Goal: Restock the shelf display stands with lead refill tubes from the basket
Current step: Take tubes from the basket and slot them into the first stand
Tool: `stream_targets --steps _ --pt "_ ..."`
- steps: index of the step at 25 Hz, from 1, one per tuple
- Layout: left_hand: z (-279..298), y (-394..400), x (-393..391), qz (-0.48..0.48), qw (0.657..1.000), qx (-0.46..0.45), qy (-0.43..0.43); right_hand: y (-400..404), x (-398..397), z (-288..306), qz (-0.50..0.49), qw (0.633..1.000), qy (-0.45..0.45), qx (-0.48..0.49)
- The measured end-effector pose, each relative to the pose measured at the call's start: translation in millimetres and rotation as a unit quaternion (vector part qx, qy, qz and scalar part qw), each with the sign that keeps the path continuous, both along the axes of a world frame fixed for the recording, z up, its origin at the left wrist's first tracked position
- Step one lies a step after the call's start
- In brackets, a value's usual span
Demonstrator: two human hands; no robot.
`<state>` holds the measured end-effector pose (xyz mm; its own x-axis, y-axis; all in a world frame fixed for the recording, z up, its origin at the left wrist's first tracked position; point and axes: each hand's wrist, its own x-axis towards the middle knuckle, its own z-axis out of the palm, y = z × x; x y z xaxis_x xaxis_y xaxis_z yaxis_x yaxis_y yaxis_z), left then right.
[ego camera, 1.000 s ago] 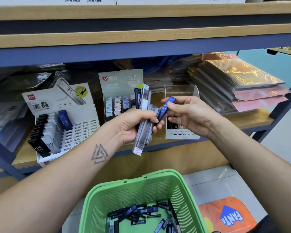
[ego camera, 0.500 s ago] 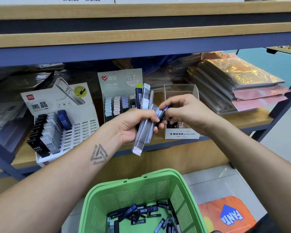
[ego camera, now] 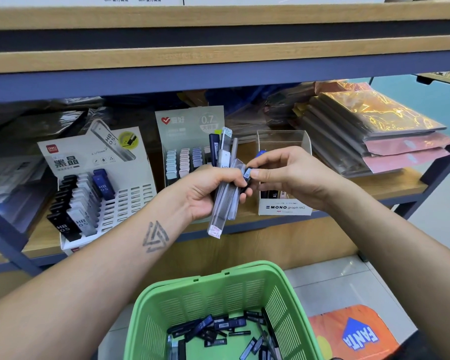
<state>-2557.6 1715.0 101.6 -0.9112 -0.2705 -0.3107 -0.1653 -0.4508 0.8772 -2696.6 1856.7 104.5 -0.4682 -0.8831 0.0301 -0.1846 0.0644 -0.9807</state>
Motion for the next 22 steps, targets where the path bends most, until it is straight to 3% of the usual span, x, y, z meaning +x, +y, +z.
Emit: stream_targets --steps 5,9,11,16,22 --pt "-1.1 -4.0 3.0 -0.037 0.999 -0.023 0.018 -0.1 5.3 3.5 0.007 0.999 -0.012 -0.036" --pt "-0.1 -5.3 7.9 -0.096 0.993 0.012 0.063 -7.2 2.5 6.9 -0.077 0.981 -0.159 -0.077" --pt "1.1 -2.3 9.6 -0.131 0.988 0.006 0.077 -9.8 2.9 3.3 -0.072 0.971 -0.217 -0.068" --pt "-3.5 -2.6 8.2 -0.183 0.979 0.048 0.075 -8.6 2.7 -6.5 0.063 0.993 -0.103 0.005" --pt "-3.0 -8.5 6.1 -0.186 0.977 0.059 0.087 -8.6 3.6 -6.0 0.027 0.993 -0.108 -0.027"
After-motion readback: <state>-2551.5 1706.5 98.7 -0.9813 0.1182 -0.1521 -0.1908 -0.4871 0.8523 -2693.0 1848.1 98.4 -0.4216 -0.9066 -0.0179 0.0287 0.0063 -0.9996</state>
